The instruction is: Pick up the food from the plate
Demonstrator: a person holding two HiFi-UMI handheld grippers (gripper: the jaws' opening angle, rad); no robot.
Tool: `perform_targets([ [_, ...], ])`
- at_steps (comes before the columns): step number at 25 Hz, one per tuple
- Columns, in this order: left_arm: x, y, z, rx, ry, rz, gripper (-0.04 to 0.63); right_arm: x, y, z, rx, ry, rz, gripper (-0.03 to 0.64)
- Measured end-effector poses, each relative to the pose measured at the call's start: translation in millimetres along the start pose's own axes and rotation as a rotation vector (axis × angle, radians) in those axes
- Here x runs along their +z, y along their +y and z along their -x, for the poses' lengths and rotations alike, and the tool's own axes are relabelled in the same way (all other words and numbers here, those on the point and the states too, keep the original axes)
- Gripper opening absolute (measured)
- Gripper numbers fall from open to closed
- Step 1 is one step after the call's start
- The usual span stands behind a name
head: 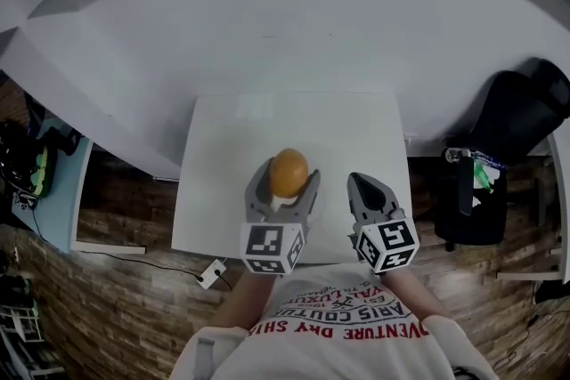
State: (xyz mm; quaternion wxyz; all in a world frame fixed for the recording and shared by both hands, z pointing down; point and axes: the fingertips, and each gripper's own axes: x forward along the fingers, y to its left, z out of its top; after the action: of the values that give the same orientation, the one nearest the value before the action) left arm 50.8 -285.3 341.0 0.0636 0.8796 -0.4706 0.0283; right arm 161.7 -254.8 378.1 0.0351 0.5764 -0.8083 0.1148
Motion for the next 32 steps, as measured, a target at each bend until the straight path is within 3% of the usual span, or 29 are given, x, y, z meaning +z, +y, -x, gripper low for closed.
perform_targets([
  [14,4,8,-5,-0.036,-0.015,-0.032,0.362,13,7,-3,-0.051,-0.032,0.084,0.011],
  [32,-7,11,-14,-0.040,0.019,-0.058,0.360,6,5,-15,-0.043,-0.004,0.079,0.011],
])
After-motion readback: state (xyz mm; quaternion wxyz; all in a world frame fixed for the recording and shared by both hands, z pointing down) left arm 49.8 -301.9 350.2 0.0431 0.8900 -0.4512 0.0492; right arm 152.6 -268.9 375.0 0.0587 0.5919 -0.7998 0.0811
